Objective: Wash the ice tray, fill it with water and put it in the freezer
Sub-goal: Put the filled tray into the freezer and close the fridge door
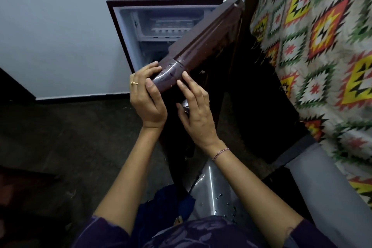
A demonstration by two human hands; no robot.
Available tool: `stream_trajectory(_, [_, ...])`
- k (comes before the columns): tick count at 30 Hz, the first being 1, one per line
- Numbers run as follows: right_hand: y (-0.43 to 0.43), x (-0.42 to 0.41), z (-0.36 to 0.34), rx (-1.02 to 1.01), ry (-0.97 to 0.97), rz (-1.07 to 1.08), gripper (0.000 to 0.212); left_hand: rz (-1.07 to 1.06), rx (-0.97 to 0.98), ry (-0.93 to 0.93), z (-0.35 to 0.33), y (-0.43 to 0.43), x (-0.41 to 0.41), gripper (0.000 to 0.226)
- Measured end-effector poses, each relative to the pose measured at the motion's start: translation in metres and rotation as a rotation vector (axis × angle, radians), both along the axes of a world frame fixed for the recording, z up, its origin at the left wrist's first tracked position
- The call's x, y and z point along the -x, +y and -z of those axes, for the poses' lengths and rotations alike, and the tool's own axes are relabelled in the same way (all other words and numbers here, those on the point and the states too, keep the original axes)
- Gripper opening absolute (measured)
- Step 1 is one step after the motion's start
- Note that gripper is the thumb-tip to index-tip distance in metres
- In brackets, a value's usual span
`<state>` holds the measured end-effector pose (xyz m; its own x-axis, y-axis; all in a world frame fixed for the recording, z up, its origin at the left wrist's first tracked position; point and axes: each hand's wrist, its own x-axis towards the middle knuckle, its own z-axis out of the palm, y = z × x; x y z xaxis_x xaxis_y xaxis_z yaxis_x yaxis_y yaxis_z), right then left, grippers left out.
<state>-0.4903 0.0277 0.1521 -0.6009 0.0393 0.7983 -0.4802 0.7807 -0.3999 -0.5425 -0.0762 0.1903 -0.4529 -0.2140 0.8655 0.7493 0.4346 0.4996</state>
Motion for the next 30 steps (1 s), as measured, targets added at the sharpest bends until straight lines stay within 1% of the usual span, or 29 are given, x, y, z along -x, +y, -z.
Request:
stream_trajectory(4, [-0.022,0.019,0.004,0.089,-0.011,-0.005,0.054,-0.062,0.026,0.017,0.004,-0.021,0.022,0.046])
stream_trajectory(8, [-0.046,0.039,0.010,0.405,-0.137,0.008,0.045,-0.118,0.117,-0.008,0.011,-0.041,0.038,0.049])
stream_trajectory(10, [-0.055,0.050,0.011,0.496,-0.191,0.012,0.038,-0.164,0.146,-0.025,0.014,-0.047,0.044,0.046])
stream_trajectory(12, [-0.064,0.061,0.012,0.503,-0.229,-0.006,0.034,-0.224,0.190,-0.014,0.018,-0.052,0.051,0.040])
stream_trajectory(14, [-0.070,0.072,0.012,0.497,-0.256,-0.037,0.035,-0.342,0.259,-0.025,0.025,-0.056,0.056,0.038])
stream_trajectory(16, [-0.073,0.083,0.013,0.498,-0.285,-0.091,0.038,-0.471,0.286,-0.108,0.032,-0.061,0.059,0.040])
stream_trajectory(18, [-0.076,0.095,0.014,0.489,-0.325,-0.156,0.041,-0.517,0.230,-0.242,0.031,-0.066,0.063,0.043])
stream_trajectory(20, [-0.079,0.107,0.015,0.493,-0.371,-0.215,0.046,-0.480,0.172,-0.345,0.027,-0.070,0.068,0.049])
stream_trajectory(21, [-0.081,0.113,0.016,0.502,-0.390,-0.231,0.047,-0.429,0.149,-0.375,0.026,-0.072,0.069,0.053])
stream_trajectory(24, [-0.092,0.128,0.018,0.528,-0.424,-0.250,0.047,-0.175,0.102,-0.476,0.030,-0.073,0.074,0.068])
stream_trajectory(25, [-0.097,0.132,0.020,0.545,-0.433,-0.259,0.046,-0.107,0.091,-0.528,0.033,-0.074,0.077,0.067])
stream_trajectory(27, [-0.107,0.139,0.023,0.597,-0.464,-0.268,0.046,-0.046,0.039,-0.639,0.036,-0.074,0.085,0.056])
stream_trajectory(28, [-0.112,0.143,0.025,0.620,-0.486,-0.252,0.048,-0.038,-0.003,-0.679,0.038,-0.074,0.091,0.051])
stream_trajectory(30, [-0.120,0.153,0.030,0.662,-0.537,-0.197,0.057,-0.012,-0.078,-0.722,0.040,-0.078,0.102,0.050])
